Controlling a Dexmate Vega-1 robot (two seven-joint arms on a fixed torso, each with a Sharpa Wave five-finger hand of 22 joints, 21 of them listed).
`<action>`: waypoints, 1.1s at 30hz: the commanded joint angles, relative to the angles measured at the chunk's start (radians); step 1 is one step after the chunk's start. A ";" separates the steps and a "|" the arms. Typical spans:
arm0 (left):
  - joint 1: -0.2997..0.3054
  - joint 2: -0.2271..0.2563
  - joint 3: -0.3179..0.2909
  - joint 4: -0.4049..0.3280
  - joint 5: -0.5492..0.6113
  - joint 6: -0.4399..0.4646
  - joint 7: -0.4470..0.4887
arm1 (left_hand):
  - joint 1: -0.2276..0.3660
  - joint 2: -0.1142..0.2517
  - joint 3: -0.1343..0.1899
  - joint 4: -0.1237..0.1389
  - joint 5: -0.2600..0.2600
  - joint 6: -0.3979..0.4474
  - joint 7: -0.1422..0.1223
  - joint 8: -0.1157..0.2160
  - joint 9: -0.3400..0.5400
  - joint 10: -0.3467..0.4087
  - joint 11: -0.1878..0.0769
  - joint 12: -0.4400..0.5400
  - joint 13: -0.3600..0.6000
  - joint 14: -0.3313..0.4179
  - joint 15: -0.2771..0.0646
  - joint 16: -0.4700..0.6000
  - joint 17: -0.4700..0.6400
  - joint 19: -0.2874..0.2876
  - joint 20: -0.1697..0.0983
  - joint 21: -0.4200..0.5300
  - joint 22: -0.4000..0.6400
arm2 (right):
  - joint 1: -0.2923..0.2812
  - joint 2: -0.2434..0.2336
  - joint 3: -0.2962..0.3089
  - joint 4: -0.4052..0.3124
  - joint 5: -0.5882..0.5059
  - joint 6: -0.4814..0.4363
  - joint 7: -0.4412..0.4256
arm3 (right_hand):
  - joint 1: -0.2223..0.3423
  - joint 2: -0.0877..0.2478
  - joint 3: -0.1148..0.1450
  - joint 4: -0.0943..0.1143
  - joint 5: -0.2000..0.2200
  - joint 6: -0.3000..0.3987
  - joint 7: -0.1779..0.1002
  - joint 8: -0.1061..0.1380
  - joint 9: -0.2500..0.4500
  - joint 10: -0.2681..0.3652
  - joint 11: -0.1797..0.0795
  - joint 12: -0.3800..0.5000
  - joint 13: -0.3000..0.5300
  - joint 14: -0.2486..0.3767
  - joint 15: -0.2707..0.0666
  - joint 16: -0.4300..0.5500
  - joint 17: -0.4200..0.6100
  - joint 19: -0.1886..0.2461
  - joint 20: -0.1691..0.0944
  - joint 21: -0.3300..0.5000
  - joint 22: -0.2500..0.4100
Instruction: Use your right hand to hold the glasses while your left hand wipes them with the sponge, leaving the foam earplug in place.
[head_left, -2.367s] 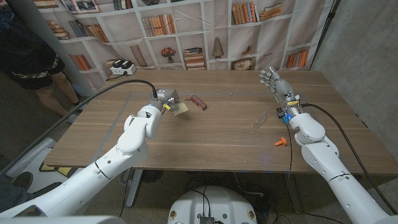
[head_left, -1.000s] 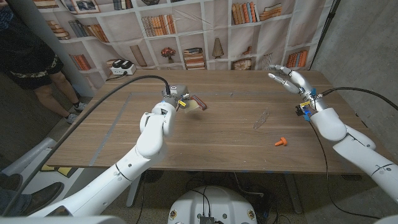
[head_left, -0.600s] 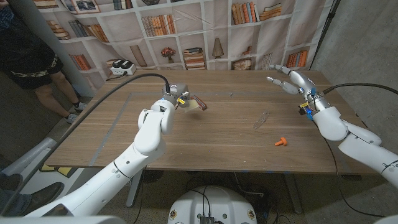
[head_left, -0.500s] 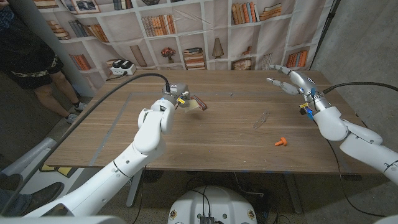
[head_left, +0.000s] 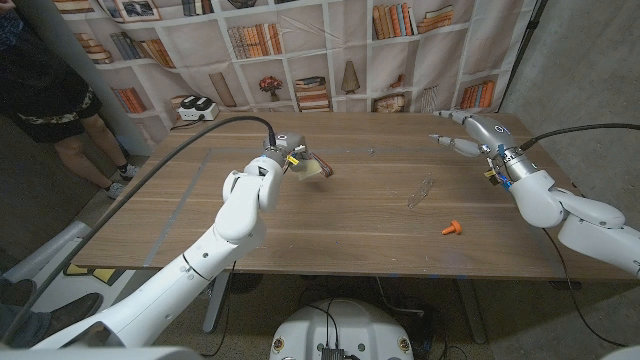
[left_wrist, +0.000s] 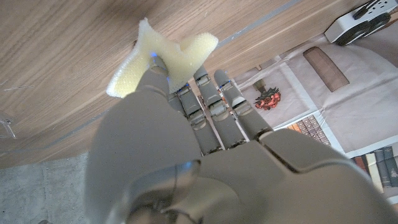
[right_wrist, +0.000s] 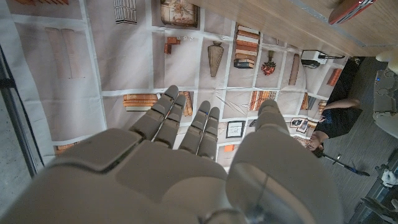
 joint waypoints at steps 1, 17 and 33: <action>-0.029 -0.003 0.006 0.021 -0.042 -0.031 0.001 | 0.007 0.013 0.038 0.033 0.006 0.024 0.032 -0.004 0.004 -0.008 0.000 0.004 0.009 -0.006 -0.049 -0.001 0.002 -0.007 -0.081 -0.005 0.004 | -0.002 -0.119 -0.022 -0.071 -0.021 -0.118 0.077 | 0.016 -0.001 0.007 -0.003 0.006 0.014 -0.009 0.007 0.003 0.005 -0.012 -0.001 0.002 0.004 -0.031 -0.002 0.001 0.001 -0.038 -0.004 0.004; -0.051 0.001 0.027 0.046 -0.066 -0.026 0.025 | 0.015 0.017 0.049 0.033 0.002 0.022 0.035 -0.008 0.005 -0.016 0.006 0.003 0.008 -0.021 -0.048 -0.003 0.000 -0.023 -0.080 -0.014 0.003 | 0.071 -0.222 -0.095 -0.134 -0.081 -0.200 0.255 | 0.080 0.021 0.040 -0.013 0.009 0.033 -0.024 0.007 0.003 0.001 -0.025 -0.009 0.001 -0.020 -0.023 -0.008 0.003 0.001 -0.030 -0.010 0.005; -0.053 0.005 0.038 0.042 -0.058 -0.008 0.028 | 0.013 0.015 0.053 0.036 -0.001 0.021 0.032 -0.010 0.006 -0.018 0.004 0.004 0.008 -0.029 -0.046 -0.003 0.001 -0.028 -0.078 -0.019 0.003 | 0.152 -0.251 -0.180 -0.155 -0.165 -0.209 0.356 | 0.290 -0.021 0.102 -0.027 0.019 0.041 -0.052 -0.003 0.004 -0.005 -0.030 -0.020 0.002 -0.031 -0.031 -0.008 0.000 0.004 -0.028 -0.019 0.004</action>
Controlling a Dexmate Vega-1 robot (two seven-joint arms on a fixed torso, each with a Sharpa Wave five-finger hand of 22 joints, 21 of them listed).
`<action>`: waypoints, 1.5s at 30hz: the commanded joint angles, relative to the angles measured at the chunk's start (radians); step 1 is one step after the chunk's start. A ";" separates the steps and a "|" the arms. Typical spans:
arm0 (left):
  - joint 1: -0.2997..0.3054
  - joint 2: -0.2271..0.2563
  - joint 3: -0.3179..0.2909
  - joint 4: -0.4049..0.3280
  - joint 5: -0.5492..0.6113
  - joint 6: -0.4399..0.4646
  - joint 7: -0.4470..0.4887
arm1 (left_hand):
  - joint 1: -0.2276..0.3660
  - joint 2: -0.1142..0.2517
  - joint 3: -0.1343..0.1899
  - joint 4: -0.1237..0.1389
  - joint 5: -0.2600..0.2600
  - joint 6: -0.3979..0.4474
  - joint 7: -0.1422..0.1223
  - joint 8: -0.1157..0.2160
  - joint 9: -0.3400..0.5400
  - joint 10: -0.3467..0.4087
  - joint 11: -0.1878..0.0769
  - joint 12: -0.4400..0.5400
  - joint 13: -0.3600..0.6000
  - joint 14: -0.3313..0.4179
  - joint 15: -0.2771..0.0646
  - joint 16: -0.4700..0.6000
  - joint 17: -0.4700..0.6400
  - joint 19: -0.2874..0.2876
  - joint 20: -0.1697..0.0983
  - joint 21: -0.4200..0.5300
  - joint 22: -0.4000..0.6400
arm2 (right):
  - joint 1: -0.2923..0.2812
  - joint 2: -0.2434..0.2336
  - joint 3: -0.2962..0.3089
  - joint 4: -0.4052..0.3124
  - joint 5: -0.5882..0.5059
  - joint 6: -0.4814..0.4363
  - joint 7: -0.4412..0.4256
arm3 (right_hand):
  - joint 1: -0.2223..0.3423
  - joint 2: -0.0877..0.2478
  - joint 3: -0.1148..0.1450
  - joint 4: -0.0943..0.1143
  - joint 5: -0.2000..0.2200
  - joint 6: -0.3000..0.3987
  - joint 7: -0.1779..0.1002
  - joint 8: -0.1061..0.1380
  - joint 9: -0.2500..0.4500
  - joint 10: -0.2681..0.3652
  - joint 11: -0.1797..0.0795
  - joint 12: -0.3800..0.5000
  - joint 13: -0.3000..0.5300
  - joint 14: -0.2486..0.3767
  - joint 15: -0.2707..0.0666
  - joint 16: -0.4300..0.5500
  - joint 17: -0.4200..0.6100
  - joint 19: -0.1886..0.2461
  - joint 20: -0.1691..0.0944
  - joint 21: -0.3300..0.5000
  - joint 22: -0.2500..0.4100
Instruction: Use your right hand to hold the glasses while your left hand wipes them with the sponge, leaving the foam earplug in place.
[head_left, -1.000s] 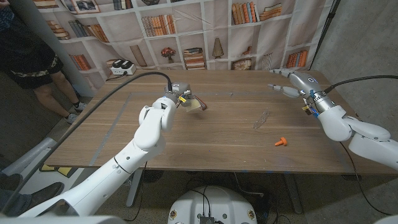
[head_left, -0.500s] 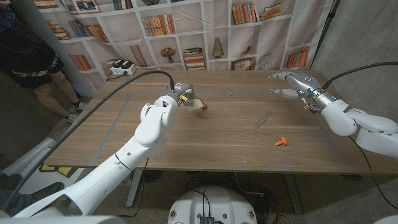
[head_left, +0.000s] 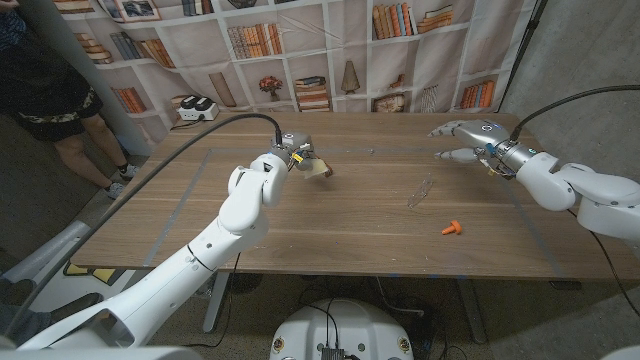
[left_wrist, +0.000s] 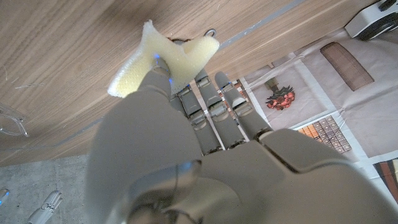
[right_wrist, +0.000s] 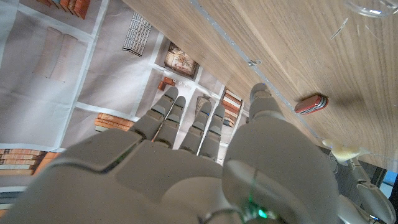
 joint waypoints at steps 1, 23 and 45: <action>-0.004 0.002 0.011 -0.001 0.005 0.015 0.005 | 0.003 0.005 0.018 0.016 0.004 0.027 0.025 0.002 0.005 -0.001 -0.003 0.007 0.006 -0.003 -0.062 -0.003 0.004 -0.006 -0.083 -0.002 0.003 | 0.065 -0.027 -0.066 -0.020 -0.090 -0.022 0.117 | 0.060 -0.016 0.021 0.001 0.008 -0.021 -0.004 -0.010 0.004 -0.001 -0.009 -0.004 0.002 -0.003 -0.030 0.000 0.000 0.008 -0.026 -0.004 0.004; -0.013 -0.008 0.022 0.005 0.018 0.023 -0.003 | 0.002 0.004 0.025 0.019 0.003 0.023 0.028 -0.002 0.005 -0.007 -0.002 0.006 0.006 -0.013 -0.061 -0.003 0.004 -0.012 -0.074 -0.007 0.004 | 0.157 0.005 -0.167 0.018 -0.180 0.028 0.210 | 0.126 -0.039 0.034 0.014 0.012 -0.057 -0.012 -0.019 0.007 -0.028 -0.010 -0.014 0.003 0.006 -0.049 0.007 0.002 0.032 -0.049 0.006 0.009; -0.006 -0.018 0.025 -0.005 0.052 0.029 -0.023 | 0.001 0.002 0.031 0.022 0.002 0.023 0.030 -0.005 0.006 -0.010 -0.001 0.006 0.005 -0.020 -0.060 -0.002 0.003 -0.018 -0.072 -0.012 0.004 | 0.245 0.063 -0.250 0.089 -0.252 0.119 0.284 | 0.163 -0.019 0.045 0.025 0.020 -0.045 -0.013 -0.010 0.009 -0.020 -0.011 -0.010 0.005 0.007 -0.060 0.008 0.006 0.028 -0.060 0.006 0.013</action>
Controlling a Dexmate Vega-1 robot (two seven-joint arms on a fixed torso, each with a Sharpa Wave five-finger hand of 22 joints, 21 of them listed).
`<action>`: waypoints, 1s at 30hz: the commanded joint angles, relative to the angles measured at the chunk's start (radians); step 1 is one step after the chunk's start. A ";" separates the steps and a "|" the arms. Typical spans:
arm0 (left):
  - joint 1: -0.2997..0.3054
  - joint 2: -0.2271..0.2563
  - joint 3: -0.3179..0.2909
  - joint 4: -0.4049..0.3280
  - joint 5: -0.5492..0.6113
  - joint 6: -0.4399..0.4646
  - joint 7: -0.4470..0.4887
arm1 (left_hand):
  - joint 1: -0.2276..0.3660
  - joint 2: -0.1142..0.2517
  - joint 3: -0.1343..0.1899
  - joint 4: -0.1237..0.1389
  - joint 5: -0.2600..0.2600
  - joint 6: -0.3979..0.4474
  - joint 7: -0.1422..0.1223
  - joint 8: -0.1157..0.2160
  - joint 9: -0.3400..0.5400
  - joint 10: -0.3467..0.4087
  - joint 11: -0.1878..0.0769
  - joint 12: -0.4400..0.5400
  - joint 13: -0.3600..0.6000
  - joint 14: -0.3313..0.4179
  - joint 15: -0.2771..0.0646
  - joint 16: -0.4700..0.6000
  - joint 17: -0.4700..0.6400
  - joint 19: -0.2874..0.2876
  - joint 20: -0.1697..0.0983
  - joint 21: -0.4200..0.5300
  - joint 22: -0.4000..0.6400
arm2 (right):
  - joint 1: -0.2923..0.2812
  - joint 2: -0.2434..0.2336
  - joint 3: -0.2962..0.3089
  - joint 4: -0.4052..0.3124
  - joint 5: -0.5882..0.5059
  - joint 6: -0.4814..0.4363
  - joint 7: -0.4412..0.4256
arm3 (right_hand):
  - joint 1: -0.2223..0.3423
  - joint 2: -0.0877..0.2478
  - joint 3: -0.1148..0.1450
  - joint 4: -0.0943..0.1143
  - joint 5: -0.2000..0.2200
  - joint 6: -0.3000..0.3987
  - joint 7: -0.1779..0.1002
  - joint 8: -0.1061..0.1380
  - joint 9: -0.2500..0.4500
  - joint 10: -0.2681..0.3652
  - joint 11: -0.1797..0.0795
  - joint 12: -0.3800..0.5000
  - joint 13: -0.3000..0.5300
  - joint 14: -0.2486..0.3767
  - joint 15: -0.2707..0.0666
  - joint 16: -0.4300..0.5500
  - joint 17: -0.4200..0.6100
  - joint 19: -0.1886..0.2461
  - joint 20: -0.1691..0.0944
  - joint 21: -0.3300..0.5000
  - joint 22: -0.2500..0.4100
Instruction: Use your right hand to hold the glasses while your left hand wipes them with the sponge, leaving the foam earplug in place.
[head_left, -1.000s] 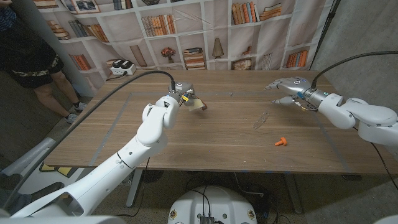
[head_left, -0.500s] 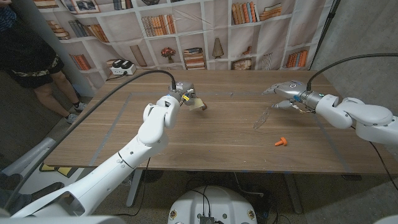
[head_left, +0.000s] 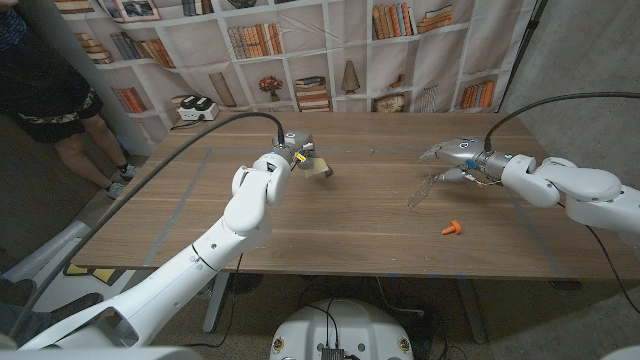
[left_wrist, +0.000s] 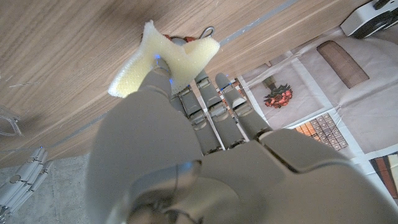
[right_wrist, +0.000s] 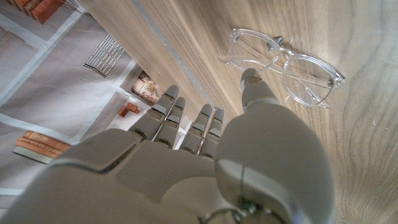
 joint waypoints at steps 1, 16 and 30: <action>0.008 -0.006 -0.001 -0.007 0.017 0.005 -0.009 | 0.002 0.003 0.017 0.007 0.005 0.025 0.027 0.001 0.001 -0.002 0.001 0.007 0.002 -0.005 -0.064 -0.002 0.004 -0.004 -0.071 -0.002 0.004 | 0.047 0.034 -0.047 0.039 -0.037 0.044 0.041 | 0.013 0.001 0.006 0.004 0.005 0.011 0.000 0.005 0.004 0.001 0.000 0.002 0.002 0.010 -0.061 0.007 0.003 0.006 -0.057 0.004 0.004; 0.020 -0.015 -0.003 -0.009 0.034 0.005 -0.016 | 0.000 0.000 0.020 0.009 0.005 0.030 0.025 0.002 0.001 0.004 0.005 0.011 0.003 -0.004 -0.062 0.000 0.003 -0.005 -0.071 -0.004 0.004 | 0.057 0.056 -0.070 0.064 -0.044 0.044 0.045 | 0.022 0.005 0.006 0.009 0.006 0.027 -0.001 0.011 0.005 0.010 0.000 0.005 0.002 0.026 -0.069 0.012 0.003 0.009 -0.060 0.006 0.005; 0.025 -0.025 -0.005 -0.007 0.050 0.006 -0.021 | -0.001 -0.002 0.024 0.010 0.005 0.030 0.027 0.001 0.002 0.004 0.004 0.012 0.005 -0.009 -0.063 -0.001 0.003 -0.006 -0.071 -0.006 0.005 | 0.069 0.081 -0.094 0.103 -0.049 0.057 0.044 | 0.040 0.027 0.002 0.016 0.000 0.046 -0.002 0.018 0.007 0.032 0.000 0.012 0.004 0.048 -0.081 0.020 0.005 0.012 -0.066 0.009 0.006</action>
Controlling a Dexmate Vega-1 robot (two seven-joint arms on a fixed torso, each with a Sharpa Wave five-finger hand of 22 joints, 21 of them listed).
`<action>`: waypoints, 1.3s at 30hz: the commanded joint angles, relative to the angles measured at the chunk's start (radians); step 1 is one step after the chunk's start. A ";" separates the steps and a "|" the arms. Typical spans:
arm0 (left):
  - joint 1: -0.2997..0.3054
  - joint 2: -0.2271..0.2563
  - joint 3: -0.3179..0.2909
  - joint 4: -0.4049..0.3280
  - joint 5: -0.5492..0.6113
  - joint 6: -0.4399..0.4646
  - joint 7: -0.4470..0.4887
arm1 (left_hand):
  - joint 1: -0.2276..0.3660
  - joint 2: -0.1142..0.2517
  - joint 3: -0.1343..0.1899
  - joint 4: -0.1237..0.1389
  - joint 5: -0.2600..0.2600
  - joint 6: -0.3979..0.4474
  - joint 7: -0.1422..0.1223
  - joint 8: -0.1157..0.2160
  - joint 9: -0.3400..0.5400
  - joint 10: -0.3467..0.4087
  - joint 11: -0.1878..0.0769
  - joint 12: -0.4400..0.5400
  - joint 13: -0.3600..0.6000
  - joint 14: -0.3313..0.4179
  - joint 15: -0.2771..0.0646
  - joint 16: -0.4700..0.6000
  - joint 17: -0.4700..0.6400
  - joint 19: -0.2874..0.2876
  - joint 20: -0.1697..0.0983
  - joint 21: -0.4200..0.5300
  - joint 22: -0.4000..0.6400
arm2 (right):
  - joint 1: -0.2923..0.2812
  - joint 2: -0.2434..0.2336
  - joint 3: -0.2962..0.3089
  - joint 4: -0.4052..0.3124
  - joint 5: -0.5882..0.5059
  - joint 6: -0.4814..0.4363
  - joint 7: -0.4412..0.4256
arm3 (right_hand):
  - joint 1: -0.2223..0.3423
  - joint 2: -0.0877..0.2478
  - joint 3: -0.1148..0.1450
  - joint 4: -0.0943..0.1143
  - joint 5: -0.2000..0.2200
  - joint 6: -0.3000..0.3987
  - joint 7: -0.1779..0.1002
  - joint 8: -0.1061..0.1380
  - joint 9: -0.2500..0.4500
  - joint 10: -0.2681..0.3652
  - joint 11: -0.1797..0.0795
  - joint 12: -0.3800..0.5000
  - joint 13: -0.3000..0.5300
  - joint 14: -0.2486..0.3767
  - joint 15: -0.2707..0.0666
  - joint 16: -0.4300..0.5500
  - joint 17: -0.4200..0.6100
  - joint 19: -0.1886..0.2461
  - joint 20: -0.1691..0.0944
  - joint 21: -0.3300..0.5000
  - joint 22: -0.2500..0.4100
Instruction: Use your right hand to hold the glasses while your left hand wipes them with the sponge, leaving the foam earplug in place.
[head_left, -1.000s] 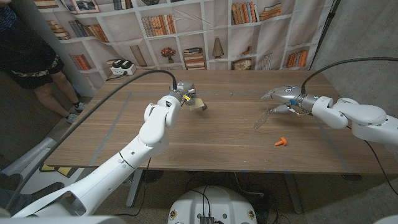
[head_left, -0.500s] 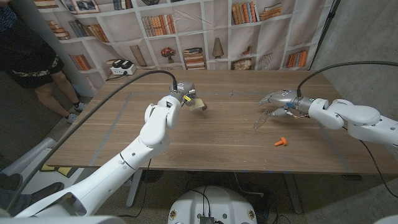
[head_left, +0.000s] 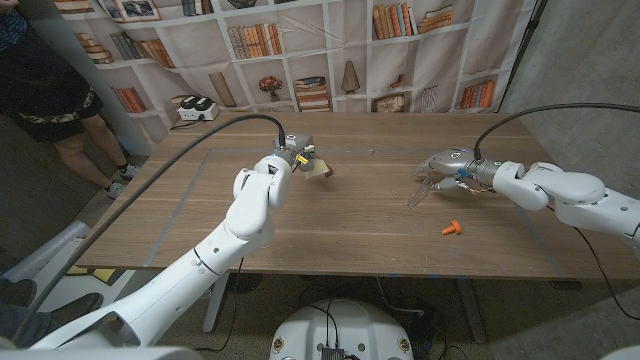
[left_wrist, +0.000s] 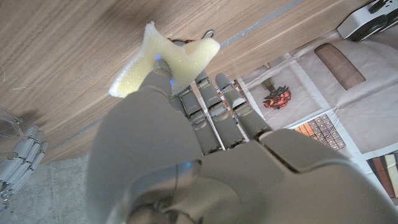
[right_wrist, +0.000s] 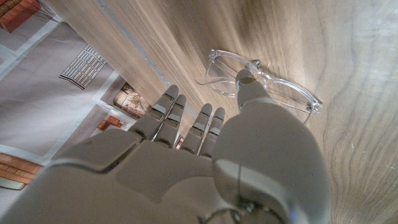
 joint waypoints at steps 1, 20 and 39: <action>0.005 -0.009 -0.002 0.002 0.014 0.000 -0.006 | -0.001 -0.001 0.017 0.012 0.004 0.032 0.026 0.005 0.002 0.005 0.002 0.007 0.003 -0.006 -0.066 -0.001 0.003 -0.006 -0.071 -0.002 0.005 | 0.013 0.025 -0.024 0.037 -0.004 0.014 0.004 | 0.008 0.003 -0.004 0.005 0.000 0.012 0.000 0.007 0.002 0.014 0.000 0.008 0.004 0.016 -0.080 0.006 0.001 0.014 -0.065 0.009 0.002; 0.009 -0.018 -0.006 0.008 0.022 -0.001 -0.008 | -0.001 -0.004 0.021 0.013 0.005 0.030 0.020 0.003 0.002 0.004 0.001 0.006 0.004 -0.006 -0.067 0.000 0.003 -0.006 -0.072 -0.005 0.004 | 0.007 0.044 -0.041 0.040 -0.025 -0.035 0.018 | -0.014 0.017 -0.050 0.032 -0.024 0.177 0.000 0.050 0.007 0.202 -0.002 0.056 0.011 0.175 -0.130 0.028 -0.003 0.059 -0.079 0.027 0.004; 0.005 -0.023 -0.007 0.016 0.021 -0.007 -0.013 | -0.003 -0.006 0.025 0.015 0.005 0.031 0.020 0.003 0.003 0.005 -0.002 0.007 0.005 -0.006 -0.066 0.000 0.003 -0.009 -0.070 -0.007 0.005 | -0.011 0.038 -0.028 0.016 -0.027 -0.056 -0.048 | -0.013 0.048 -0.059 0.039 -0.043 0.452 -0.004 0.100 0.012 0.465 0.003 0.106 0.012 0.381 -0.157 0.016 -0.001 0.095 -0.094 0.027 0.000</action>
